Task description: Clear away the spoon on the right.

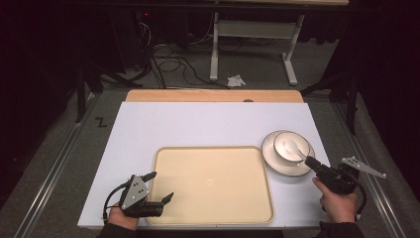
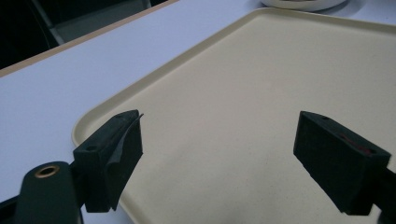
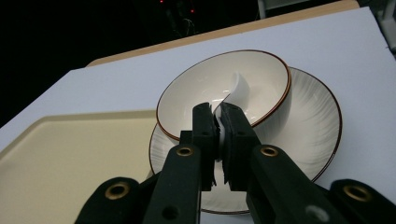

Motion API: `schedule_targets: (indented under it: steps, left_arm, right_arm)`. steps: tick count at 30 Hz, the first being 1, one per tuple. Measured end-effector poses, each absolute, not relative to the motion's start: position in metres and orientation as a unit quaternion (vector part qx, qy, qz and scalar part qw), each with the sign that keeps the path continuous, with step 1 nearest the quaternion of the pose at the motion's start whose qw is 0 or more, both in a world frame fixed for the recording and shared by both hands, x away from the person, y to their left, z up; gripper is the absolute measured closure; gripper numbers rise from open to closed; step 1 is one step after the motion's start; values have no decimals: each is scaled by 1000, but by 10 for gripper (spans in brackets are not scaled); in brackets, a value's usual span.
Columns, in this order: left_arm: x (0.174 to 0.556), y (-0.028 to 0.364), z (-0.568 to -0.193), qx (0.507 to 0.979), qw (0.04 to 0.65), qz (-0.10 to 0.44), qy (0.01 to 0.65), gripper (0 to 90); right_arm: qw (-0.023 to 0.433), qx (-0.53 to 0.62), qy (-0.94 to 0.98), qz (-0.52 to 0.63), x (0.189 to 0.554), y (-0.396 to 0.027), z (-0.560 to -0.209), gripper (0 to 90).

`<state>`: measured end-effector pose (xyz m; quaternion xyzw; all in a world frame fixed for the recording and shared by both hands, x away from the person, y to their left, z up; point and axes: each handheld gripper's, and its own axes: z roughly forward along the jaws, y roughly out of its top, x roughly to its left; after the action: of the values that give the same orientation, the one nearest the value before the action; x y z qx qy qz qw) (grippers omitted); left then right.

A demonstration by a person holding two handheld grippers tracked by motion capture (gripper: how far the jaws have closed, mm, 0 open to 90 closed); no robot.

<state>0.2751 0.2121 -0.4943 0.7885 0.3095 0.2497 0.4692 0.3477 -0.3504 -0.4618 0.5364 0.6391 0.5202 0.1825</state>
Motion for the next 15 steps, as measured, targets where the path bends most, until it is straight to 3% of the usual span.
schedule_targets:
  steps: [15]
  left_arm:
    - [275,213,-494,788,470,250,310,160]
  right_arm:
    - [214,511,634,540,336,-353,-449,871]
